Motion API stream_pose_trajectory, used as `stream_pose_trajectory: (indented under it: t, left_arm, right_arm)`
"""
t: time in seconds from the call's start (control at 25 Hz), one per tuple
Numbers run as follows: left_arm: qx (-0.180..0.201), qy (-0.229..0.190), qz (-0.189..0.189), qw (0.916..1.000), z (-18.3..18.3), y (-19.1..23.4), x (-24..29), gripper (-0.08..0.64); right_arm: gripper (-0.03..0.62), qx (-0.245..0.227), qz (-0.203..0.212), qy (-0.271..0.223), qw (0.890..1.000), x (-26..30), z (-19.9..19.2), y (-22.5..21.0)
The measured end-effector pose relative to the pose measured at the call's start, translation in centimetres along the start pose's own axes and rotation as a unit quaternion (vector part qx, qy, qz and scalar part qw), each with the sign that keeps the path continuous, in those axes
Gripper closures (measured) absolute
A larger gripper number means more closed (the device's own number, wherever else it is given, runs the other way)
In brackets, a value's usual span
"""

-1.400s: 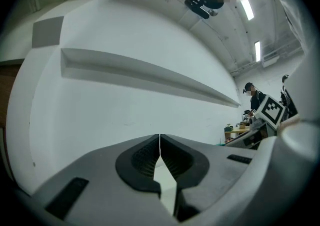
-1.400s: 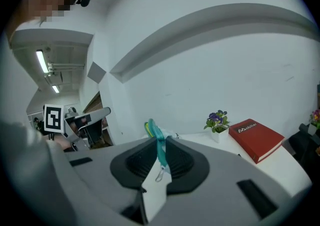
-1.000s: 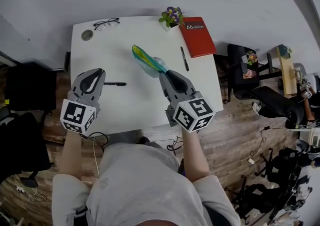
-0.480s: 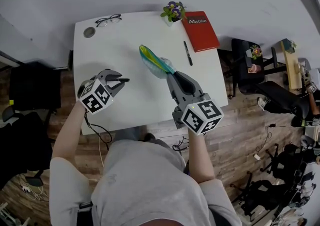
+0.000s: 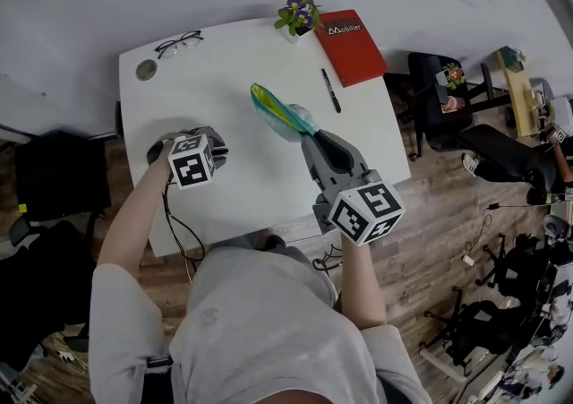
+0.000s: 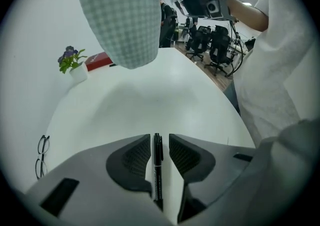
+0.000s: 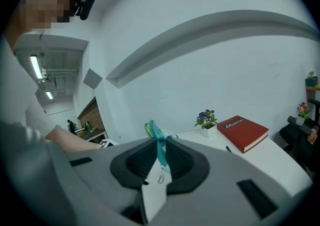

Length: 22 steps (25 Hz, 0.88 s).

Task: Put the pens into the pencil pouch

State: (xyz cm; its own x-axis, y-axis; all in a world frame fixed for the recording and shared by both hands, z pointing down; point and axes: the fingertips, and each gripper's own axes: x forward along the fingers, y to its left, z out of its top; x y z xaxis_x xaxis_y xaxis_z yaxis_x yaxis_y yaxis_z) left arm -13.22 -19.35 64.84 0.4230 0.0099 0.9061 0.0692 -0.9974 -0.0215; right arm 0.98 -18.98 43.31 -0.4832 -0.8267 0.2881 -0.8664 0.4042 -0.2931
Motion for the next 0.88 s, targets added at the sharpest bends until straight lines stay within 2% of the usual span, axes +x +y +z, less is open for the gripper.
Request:
stream_pose_trajectory:
  t: [0.12, 0.2, 0.4, 0.48, 0.6, 0.68, 0.76, 0.88]
  left_arm:
    - [0.010, 0.025, -0.025, 0.9993, -0.7, -0.1, 1.1, 0.442]
    - [0.005, 0.027, -0.038, 0.9989, -0.9, 0.0, 1.5, 0.442]
    - [-0.016, 0.011, -0.047, 0.9987, -0.9, 0.4, 1.6, 0.444]
    - [-0.034, 0.004, -0.050, 0.9981, -0.9, 0.4, 1.5, 0.485]
    - [-0.065, -0.014, -0.050, 0.9966, -1.0, 0.4, 1.4, 0.488]
    - [-0.082, -0.042, -0.037, 0.9951, -0.5, 0.6, 1.0, 0.488]
    - [-0.104, -0.095, -0.017, 0.9898, 1.2, 1.1, -0.4, 0.488]
    - [-0.149, -0.186, 0.035, 0.9706, 4.0, 2.8, -3.8, 0.488]
  right_arm:
    - [0.525, 0.004, -0.008, 0.001, 1.000, 0.1, -0.1, -0.5]
    - [0.525, 0.007, -0.012, 0.003, 1.000, 0.3, -0.2, -0.7]
    - [0.525, 0.016, -0.021, 0.005, 1.000, 1.1, -0.5, -0.9]
    - [0.525, 0.018, -0.023, 0.005, 1.000, 1.3, -0.5, -0.8]
    - [0.525, 0.026, -0.024, 0.002, 0.999, 1.4, -0.5, -0.8]
    - [0.525, 0.035, -0.022, 0.000, 0.999, 1.4, -0.6, -0.8]
    - [0.525, 0.042, -0.019, -0.003, 0.999, 1.3, -0.5, -0.9]
    - [0.525, 0.044, -0.010, -0.008, 0.999, 1.1, 0.1, -1.2]
